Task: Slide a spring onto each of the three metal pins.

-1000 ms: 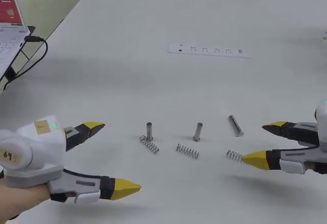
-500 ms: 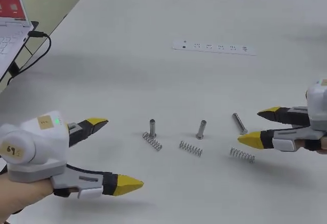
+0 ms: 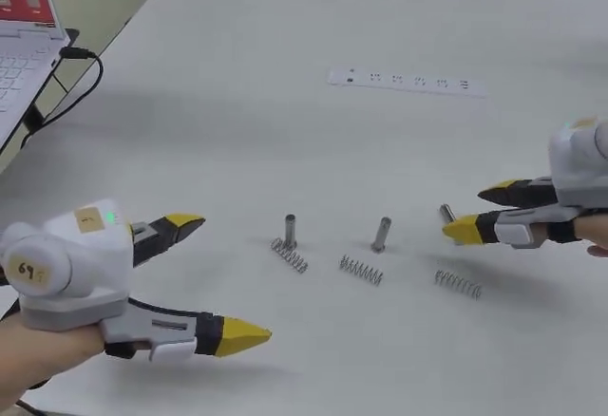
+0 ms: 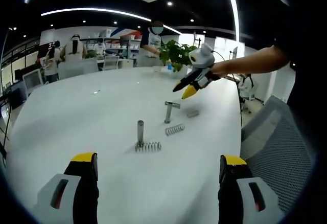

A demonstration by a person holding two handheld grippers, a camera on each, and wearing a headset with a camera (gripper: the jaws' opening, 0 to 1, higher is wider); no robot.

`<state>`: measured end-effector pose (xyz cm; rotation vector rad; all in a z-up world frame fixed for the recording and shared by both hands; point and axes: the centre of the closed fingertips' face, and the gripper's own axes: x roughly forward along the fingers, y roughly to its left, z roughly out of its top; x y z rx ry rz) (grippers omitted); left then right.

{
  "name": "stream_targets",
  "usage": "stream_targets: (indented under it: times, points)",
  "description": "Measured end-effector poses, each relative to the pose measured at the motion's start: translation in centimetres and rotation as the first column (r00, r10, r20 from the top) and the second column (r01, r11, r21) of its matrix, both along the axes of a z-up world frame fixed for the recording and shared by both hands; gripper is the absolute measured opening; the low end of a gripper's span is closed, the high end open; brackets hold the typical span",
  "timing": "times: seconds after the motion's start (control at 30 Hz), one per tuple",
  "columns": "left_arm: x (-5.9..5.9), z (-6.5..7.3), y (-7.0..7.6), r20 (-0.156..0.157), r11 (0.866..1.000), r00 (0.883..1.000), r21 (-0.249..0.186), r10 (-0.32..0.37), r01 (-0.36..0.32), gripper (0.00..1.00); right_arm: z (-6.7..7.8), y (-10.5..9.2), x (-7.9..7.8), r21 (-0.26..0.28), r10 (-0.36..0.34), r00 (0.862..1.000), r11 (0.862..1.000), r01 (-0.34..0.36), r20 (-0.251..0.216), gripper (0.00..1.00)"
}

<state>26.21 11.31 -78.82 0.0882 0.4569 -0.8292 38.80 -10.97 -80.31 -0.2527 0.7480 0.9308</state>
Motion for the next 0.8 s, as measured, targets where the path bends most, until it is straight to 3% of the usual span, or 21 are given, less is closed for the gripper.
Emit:
stream_targets:
  times: [0.27, 0.8]
  points:
    - [0.1, -0.2, 0.2, -0.005, 1.000, 1.000, -0.001, 0.004, -0.004, 0.96, -1.2, 0.0, 1.1, -0.037, -0.036, 0.999, 0.999, 0.035, -0.035, 0.45]
    - [0.2, -0.4, 0.6, -0.010, 1.000, 1.000, -0.001, 0.010, -0.010, 0.96, -3.1, 0.0, 2.6, -0.085, -0.134, 0.981, 0.989, 0.123, -0.138, 0.26]
